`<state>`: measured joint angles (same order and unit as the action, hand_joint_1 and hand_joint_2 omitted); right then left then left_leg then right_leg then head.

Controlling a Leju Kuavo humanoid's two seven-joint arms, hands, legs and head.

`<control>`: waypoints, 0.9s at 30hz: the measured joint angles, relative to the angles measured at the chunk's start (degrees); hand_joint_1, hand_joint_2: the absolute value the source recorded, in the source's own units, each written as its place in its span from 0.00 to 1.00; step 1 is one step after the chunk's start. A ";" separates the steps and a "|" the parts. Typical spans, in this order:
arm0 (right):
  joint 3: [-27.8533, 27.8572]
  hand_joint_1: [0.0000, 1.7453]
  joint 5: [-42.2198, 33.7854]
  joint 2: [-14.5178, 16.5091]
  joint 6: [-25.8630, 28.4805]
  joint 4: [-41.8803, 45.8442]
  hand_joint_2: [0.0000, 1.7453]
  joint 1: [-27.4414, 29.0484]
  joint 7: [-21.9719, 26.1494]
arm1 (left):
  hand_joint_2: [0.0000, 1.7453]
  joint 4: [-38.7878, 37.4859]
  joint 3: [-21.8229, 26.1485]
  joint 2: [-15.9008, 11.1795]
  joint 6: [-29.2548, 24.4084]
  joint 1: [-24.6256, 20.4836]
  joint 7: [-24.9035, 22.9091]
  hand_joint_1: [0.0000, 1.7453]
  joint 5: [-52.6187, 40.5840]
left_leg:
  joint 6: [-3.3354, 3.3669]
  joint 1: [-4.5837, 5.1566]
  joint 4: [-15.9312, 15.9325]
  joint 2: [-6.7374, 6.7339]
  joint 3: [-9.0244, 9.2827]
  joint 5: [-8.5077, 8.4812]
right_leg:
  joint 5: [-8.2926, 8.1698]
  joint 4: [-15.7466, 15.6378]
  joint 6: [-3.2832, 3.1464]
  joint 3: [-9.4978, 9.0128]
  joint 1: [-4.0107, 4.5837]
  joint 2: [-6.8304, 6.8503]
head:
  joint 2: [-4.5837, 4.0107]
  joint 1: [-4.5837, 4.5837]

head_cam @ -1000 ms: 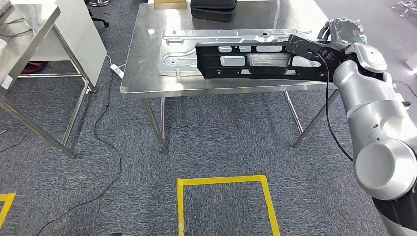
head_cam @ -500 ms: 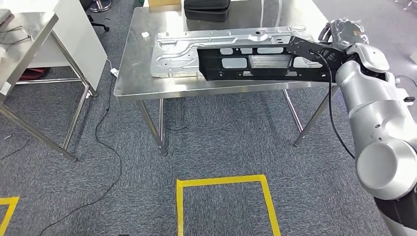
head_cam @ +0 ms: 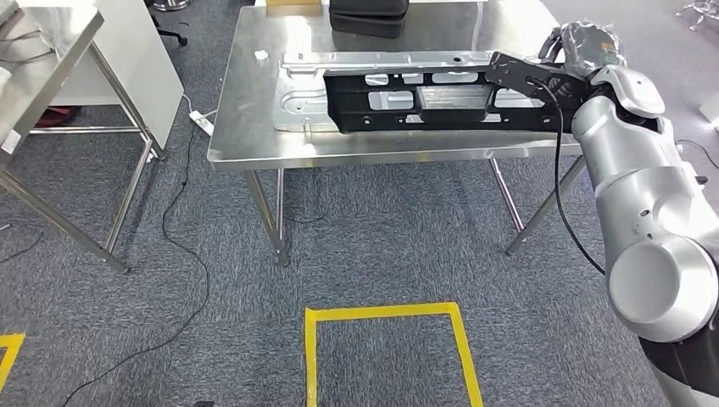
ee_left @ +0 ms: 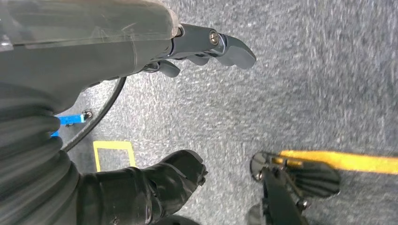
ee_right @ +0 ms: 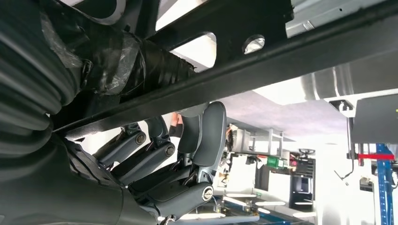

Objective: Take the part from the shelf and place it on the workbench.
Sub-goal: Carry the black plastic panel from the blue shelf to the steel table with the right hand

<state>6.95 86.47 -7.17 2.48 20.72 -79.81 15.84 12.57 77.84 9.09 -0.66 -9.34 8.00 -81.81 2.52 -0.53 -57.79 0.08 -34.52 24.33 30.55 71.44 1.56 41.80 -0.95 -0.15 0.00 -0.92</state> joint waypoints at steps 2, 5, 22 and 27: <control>0.00 1.00 0.01 0.01 -0.11 0.01 1.00 -0.08 -0.08 | 1.00 0.00 0.01 -0.01 0.00 0.03 -0.04 0.00 0.00 | 0.04 0.00 -0.25 0.13 0.03 0.22 | 0.12 3.36 0.12 1.87 -0.05 0.02 | 0.00 0.01; 0.00 1.00 0.04 0.03 -0.13 0.15 1.00 -0.37 -0.10 | 1.00 0.00 0.01 0.04 0.01 0.10 -0.10 0.00 0.00 | -0.30 -0.02 -0.90 0.30 0.11 0.88 | -5.13 -5.15 -0.32 -1.82 -0.05 0.09 | 0.00 0.00; 0.00 1.00 -0.42 1.41 -1.35 0.35 1.00 -1.48 0.09 | 1.00 0.00 0.01 -0.01 -0.04 0.02 -0.25 0.00 -0.02 | -2.45 -0.09 -2.91 0.20 -1.77 0.35 | -5.83 -11.83 -1.98 -5.91 0.12 -0.15 | 0.00 -0.08; 0.00 1.00 -0.44 1.46 -1.16 0.34 1.00 -1.29 0.17 | 1.00 0.00 0.01 0.01 -0.02 0.04 -0.31 0.00 -0.04 | -1.06 -0.04 -0.69 0.23 -0.83 -0.08 | -5.28 -11.24 -0.58 -5.46 0.10 -0.08 | 0.00 -0.01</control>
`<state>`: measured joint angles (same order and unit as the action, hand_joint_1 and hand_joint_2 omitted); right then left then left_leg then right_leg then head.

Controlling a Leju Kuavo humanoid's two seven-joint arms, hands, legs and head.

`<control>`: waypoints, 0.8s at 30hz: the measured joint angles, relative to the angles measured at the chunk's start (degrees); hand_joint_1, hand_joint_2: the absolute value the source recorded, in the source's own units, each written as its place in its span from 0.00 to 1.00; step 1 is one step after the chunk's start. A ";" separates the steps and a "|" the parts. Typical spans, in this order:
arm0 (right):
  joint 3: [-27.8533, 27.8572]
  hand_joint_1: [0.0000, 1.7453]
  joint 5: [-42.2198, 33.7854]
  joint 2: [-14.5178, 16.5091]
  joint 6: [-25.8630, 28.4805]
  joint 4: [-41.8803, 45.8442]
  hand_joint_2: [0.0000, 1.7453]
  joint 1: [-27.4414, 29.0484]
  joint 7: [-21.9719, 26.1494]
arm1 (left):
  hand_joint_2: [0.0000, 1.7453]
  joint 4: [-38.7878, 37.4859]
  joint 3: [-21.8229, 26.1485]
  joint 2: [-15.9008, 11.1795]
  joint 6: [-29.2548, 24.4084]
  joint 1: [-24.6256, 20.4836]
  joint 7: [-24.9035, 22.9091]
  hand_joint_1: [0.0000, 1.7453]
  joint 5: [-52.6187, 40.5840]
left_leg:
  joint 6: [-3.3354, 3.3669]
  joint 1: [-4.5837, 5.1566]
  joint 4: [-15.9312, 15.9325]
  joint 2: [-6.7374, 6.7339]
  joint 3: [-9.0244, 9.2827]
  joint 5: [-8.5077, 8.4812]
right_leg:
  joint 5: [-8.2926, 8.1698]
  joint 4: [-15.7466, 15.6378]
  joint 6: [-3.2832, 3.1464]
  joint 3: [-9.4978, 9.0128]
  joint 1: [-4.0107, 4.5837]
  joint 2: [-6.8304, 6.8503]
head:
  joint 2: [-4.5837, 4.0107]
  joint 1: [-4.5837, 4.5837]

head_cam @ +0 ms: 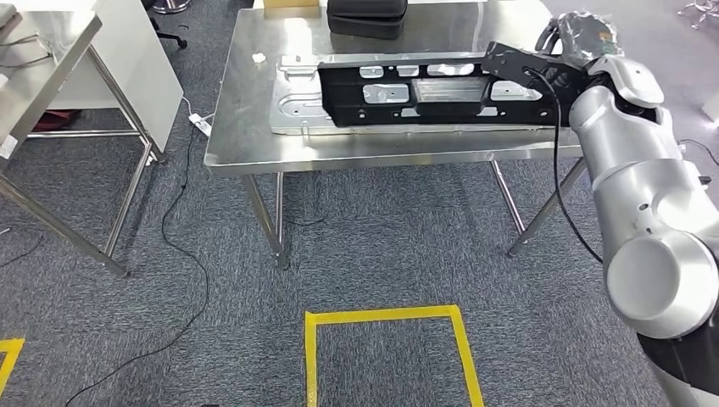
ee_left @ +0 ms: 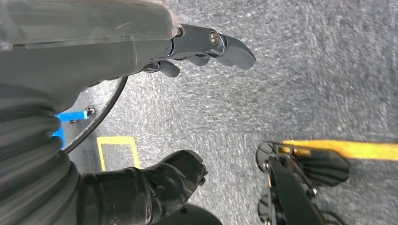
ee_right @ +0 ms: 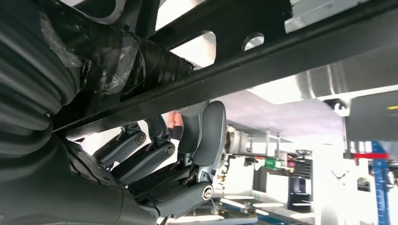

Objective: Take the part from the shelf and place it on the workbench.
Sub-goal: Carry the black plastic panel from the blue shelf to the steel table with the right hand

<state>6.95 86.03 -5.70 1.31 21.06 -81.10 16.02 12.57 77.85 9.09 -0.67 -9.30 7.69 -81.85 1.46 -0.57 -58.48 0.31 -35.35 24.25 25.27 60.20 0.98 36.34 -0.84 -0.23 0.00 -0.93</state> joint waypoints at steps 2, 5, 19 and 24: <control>0.00 1.00 0.00 0.00 0.09 -0.03 1.00 0.20 0.13 | 1.00 0.00 0.00 0.00 0.01 -0.08 0.00 0.00 -0.01 | 0.61 -0.16 0.41 -0.05 0.17 -0.28 | 2.88 4.81 0.39 2.17 -0.10 0.13 | 0.00 0.03; 0.00 1.00 0.01 0.00 0.15 -0.18 1.00 0.96 0.13 | 1.00 0.00 0.00 0.00 0.02 -0.08 0.00 0.00 -0.05 | 0.90 -0.08 0.31 0.01 0.13 -0.23 | 6.69 14.88 0.65 6.96 -0.08 0.16 | 0.00 0.05; -0.22 1.00 -0.15 0.09 0.41 -0.17 1.00 1.82 -0.05 | 1.00 -0.01 -0.07 0.07 0.74 0.06 0.50 0.00 -0.49 | -1.89 0.01 -12.96 -0.04 -6.06 6.69 | -0.55 -1.36 -2.37 -0.77 0.04 0.20 | 0.00 0.00; -0.24 1.00 -0.27 0.13 0.45 -0.18 1.00 2.21 -0.28 | 1.00 -0.01 -0.07 0.01 1.02 0.12 0.71 0.00 -0.70 | -1.62 -0.05 -7.72 -0.06 -4.08 1.48 | 0.42 -1.21 -2.04 -1.93 0.09 -0.07 | 0.00 0.01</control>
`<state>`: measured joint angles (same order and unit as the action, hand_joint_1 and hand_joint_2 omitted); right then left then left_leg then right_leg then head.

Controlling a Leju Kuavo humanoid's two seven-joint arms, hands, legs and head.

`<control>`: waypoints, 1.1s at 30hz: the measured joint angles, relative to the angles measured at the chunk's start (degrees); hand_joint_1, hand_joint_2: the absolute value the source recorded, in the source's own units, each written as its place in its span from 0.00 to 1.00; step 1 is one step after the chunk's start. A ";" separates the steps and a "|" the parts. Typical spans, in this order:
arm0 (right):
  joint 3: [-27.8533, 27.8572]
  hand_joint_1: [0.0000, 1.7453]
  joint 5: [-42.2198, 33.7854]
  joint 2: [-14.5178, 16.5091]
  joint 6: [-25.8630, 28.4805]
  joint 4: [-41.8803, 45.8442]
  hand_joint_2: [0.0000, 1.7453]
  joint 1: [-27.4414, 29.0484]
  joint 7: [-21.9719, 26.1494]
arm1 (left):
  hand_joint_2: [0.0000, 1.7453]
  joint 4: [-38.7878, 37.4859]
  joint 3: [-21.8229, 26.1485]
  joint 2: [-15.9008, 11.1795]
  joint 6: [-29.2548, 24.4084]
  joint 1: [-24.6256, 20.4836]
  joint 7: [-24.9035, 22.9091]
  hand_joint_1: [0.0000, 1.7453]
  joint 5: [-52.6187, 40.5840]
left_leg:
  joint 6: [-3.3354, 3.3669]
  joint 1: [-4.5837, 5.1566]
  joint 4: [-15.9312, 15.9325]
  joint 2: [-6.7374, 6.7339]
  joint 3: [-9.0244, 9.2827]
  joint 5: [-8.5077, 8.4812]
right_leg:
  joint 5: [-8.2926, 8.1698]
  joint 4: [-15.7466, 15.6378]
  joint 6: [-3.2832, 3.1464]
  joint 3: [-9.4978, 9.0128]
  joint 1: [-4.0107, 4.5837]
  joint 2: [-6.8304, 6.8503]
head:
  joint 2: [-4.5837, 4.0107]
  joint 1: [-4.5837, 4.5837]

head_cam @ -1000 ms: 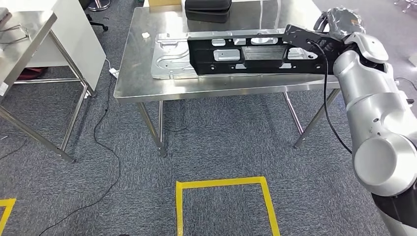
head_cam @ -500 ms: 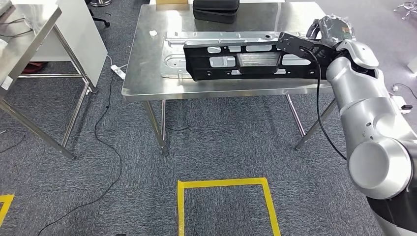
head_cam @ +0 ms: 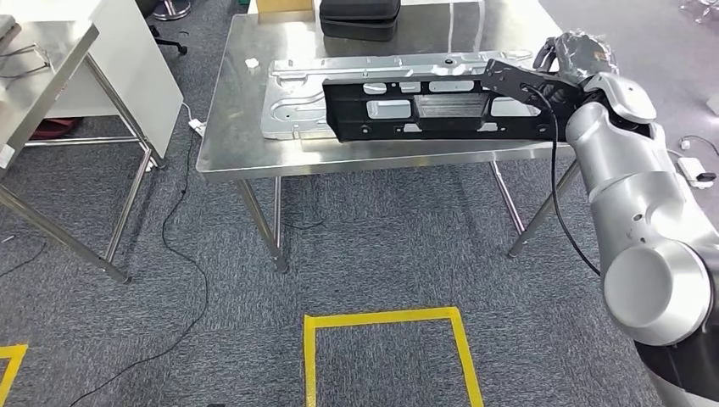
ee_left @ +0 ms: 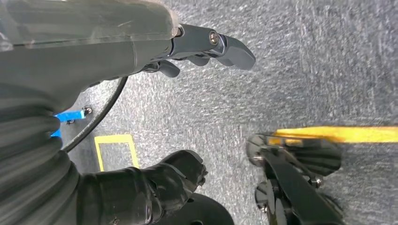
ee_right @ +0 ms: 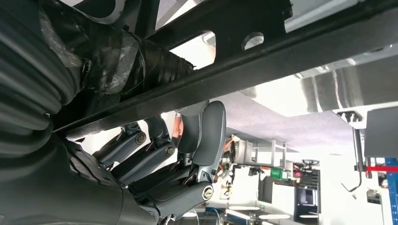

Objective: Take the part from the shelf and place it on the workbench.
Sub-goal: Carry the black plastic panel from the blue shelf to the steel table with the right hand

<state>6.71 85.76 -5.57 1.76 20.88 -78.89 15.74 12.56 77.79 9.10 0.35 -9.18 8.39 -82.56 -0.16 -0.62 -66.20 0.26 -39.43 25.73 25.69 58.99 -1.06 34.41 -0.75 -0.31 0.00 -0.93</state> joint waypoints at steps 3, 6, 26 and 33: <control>0.00 1.00 -0.16 -0.10 0.30 0.02 1.00 -0.09 -0.08 | 1.00 0.01 -0.02 -0.11 0.04 -0.07 0.05 0.00 -0.21 | 0.93 0.35 7.56 -0.02 3.82 -1.31 | 0.50 0.00 0.84 -0.46 0.26 -0.08 | 0.00 0.01; -0.02 1.00 -0.29 -0.30 0.55 0.07 1.00 0.05 -0.14 | 1.00 0.00 -0.09 -0.11 0.13 0.05 0.14 0.00 -0.30 | 2.04 0.21 8.45 -0.06 5.04 -0.69 | 0.58 1.03 1.70 -0.34 0.31 -0.07 | 0.00 0.03; -0.08 1.00 -1.25 -1.36 1.67 0.02 1.00 1.63 -0.14 | 1.00 -0.02 -0.44 -0.13 -0.49 0.20 -0.08 0.00 -0.29 | -0.14 0.14 -7.34 0.05 2.73 8.44 | -3.30 -1.10 -0.94 2.20 0.25 0.02 | 0.00 0.37; -0.11 1.00 -1.58 -1.28 1.69 -0.26 1.00 2.54 -0.07 | 1.00 -0.02 -0.49 -0.40 -1.07 0.56 0.05 0.00 -0.30 | 2.17 1.20 7.58 0.43 0.51 -3.74 | 1.31 -0.93 -0.58 -2.95 0.94 -0.61 | 0.00 0.41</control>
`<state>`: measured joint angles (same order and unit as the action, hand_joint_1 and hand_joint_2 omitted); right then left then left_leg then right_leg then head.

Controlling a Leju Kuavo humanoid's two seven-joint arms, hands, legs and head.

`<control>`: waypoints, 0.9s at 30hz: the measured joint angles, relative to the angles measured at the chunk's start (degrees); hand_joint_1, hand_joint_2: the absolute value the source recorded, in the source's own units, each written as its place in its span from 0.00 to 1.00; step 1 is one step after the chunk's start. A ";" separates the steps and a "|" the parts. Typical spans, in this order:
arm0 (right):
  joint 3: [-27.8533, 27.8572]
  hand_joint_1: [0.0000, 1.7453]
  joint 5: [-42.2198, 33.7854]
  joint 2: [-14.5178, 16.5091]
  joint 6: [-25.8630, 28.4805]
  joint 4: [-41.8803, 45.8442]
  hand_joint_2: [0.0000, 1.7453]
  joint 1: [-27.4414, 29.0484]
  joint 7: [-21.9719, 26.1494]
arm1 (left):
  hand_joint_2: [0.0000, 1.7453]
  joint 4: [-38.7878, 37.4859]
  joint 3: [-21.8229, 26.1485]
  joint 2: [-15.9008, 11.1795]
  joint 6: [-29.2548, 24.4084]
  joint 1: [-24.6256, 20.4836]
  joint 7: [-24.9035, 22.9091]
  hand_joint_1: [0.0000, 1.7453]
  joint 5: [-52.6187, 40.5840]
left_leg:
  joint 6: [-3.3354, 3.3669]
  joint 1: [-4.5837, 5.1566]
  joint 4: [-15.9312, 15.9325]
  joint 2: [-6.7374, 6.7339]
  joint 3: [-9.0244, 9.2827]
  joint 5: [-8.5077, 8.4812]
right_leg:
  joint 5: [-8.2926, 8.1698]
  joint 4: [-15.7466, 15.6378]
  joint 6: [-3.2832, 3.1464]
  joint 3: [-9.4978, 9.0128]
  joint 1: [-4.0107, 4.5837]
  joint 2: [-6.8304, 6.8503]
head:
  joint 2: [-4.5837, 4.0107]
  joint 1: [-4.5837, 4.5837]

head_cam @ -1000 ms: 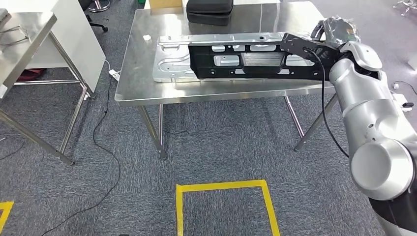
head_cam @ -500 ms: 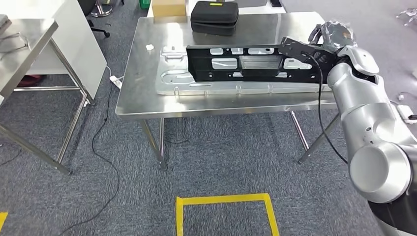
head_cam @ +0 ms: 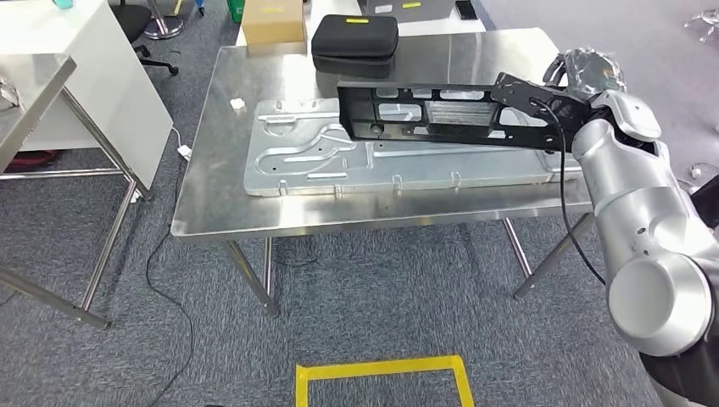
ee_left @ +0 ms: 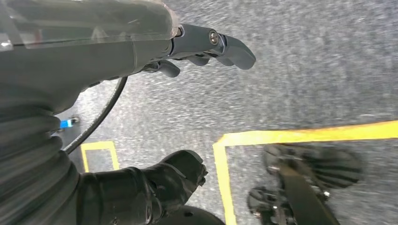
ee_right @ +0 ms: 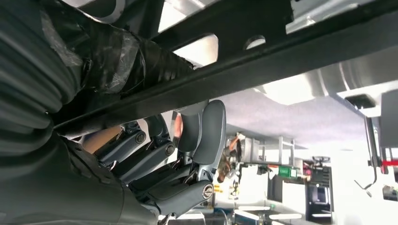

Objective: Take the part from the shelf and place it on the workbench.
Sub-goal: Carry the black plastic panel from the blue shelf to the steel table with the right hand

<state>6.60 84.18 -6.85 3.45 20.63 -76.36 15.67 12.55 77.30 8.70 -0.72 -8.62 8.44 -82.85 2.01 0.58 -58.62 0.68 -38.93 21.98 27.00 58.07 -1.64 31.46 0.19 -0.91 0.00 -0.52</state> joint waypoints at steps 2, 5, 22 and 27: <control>-0.01 1.00 -0.15 0.01 -0.01 -0.13 1.00 0.08 0.03 | 1.00 0.00 -0.02 -0.11 0.03 0.00 -0.35 0.00 0.15 | 0.36 0.28 1.35 0.25 0.13 -2.10 | 0.68 0.14 0.59 -0.17 0.04 -0.32 | 0.00 -0.03; -0.02 1.00 -0.31 -0.26 0.09 0.09 1.00 0.04 0.01 | 1.00 -0.01 -0.02 0.07 -0.11 -0.14 -0.47 0.00 0.61 | 0.94 -0.19 2.15 -0.11 0.80 -2.48 | 2.73 2.43 1.41 0.74 -0.06 -0.07 | 0.00 0.01; -0.30 1.00 -0.70 -0.56 0.12 0.10 1.00 0.17 0.02 | 1.00 -0.02 -0.63 0.32 -1.42 -0.48 -0.31 0.00 -0.15 | -2.49 -1.22 -7.81 -0.31 -2.25 4.86 | -1.33 1.78 0.77 3.75 -1.53 0.63 | 0.00 0.01; -0.52 1.00 -0.68 -0.45 0.09 0.04 1.00 0.43 -0.16 | 1.00 -0.02 -0.83 0.33 -1.17 -0.46 -0.57 0.00 -0.60 | -2.11 -1.20 -12.67 -0.37 -3.53 5.85 | -1.23 1.84 0.54 3.60 -0.99 0.60 | 0.00 0.01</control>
<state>6.08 83.49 -7.30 3.55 20.67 -75.93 15.51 12.53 76.47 9.03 -1.88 -9.08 7.87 -83.45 -0.10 -0.61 -71.29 0.31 -42.46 27.83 25.77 59.90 -1.10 35.05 -0.80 -0.31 0.00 -0.51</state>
